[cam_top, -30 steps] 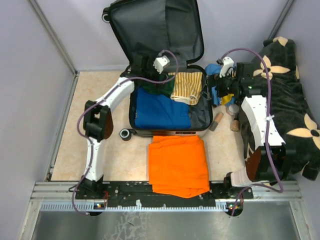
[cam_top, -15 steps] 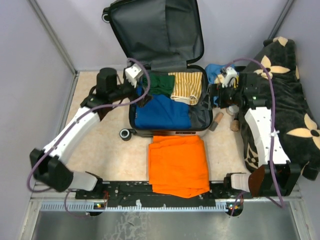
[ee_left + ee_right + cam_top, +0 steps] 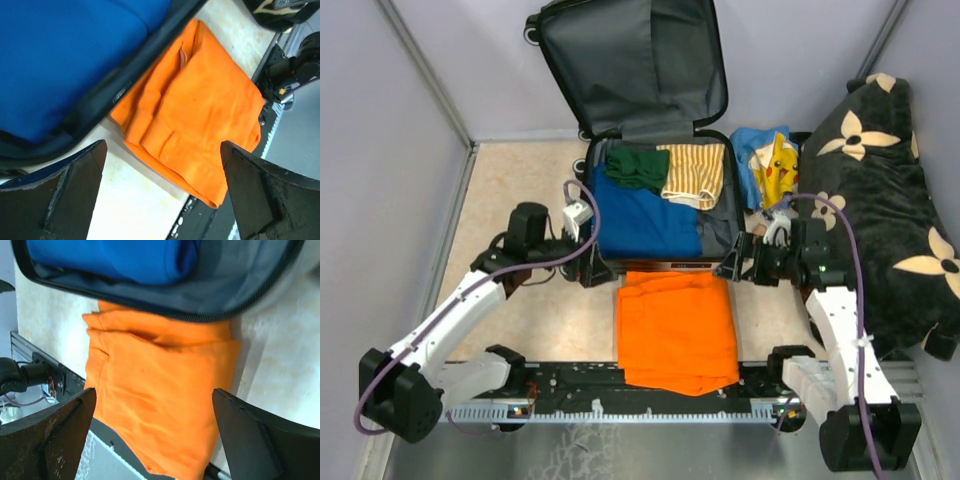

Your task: Pack the luggage

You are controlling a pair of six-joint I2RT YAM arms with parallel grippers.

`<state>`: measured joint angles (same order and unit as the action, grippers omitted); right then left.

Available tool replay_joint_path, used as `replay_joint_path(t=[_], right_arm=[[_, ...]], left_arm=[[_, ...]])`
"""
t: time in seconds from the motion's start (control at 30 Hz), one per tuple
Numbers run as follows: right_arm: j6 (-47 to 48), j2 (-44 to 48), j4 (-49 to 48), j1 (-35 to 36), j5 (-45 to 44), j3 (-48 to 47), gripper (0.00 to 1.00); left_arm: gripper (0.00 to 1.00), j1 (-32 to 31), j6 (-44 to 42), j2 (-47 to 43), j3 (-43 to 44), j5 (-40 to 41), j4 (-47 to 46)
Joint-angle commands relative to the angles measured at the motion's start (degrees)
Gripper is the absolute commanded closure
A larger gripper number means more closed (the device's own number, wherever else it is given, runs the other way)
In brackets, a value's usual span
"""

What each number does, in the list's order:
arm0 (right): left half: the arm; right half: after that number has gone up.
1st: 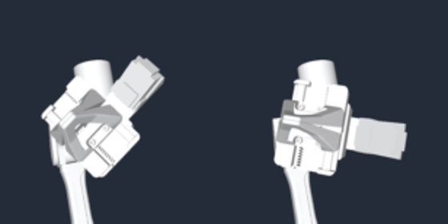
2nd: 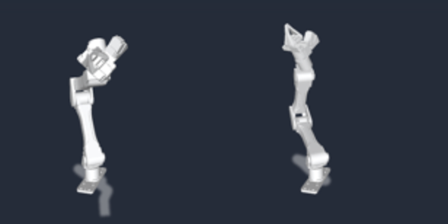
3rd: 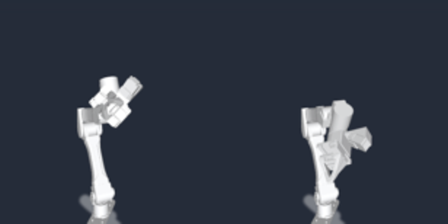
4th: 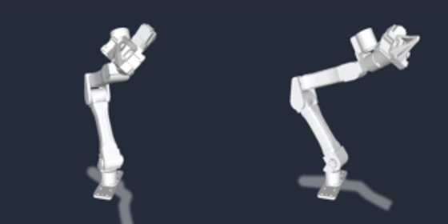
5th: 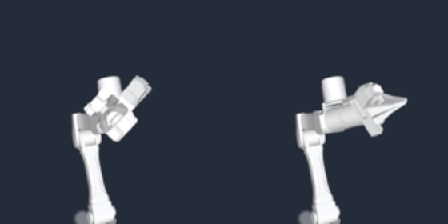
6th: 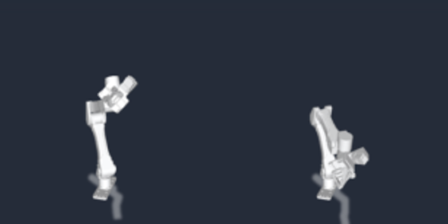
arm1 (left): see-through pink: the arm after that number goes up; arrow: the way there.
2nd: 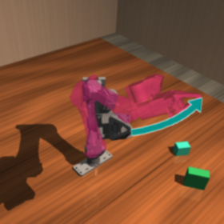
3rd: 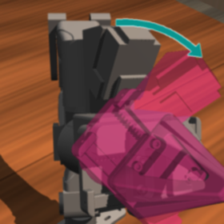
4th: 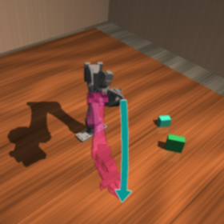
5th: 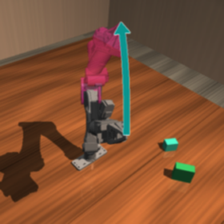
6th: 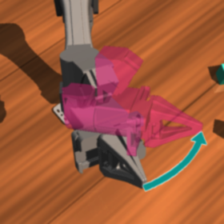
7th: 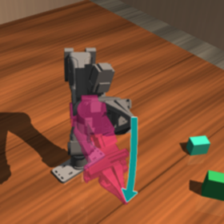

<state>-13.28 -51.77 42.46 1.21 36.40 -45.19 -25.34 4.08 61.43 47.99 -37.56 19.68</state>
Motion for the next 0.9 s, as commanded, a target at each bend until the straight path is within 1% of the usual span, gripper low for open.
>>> replay_joint_path(t=[0.0,0.1,0.23,0.37,0.5,0.57,0.73,0.87], right_arm=[[-6.66,5.06,-3.02,-0.33,-0.98,6.29,0.01],[-10.63,6.74,-5.45,-0.25,-3.91,9.07,0.02],[-13.40,6.02,-3.29,-0.28,-8.59,11.86,0.02],[-14.94,4.81,-3.77,-0.20,-11.41,13.07,0.01],[-16.41,2.29,-6.30,-0.24,-11.63,14.25,0.01],[-17.44,1.50,-8.08,-0.01,-11.37,15.14,0.01],[-19.63,0.70,-16.62,1.31,-8.68,20.54,0.01],[-19.47,2.50,-21.54,4.27,-10.11,22.13,0.01]], left_arm=[[0.00,0.09,6.96,-2.88,-7.00,-3.16,-1.06],[0.00,0.07,10.70,-3.36,-11.80,-1.99,-3.68],[0.00,0.08,14.26,-3.12,-17.63,0.91,-8.13],[0.00,-0.27,15.67,-2.56,-19.80,2.83,-11.85],[0.00,-1.53,18.01,-1.40,-22.00,5.04,-15.36],[0.00,-2.20,19.43,-1.09,-23.50,5.51,-17.80],[0.00,-4.39,20.52,0.23,-26.41,7.96,-23.23],[0.00,-8.30,20.74,0.22,-28.83,10.73,-27.17]])
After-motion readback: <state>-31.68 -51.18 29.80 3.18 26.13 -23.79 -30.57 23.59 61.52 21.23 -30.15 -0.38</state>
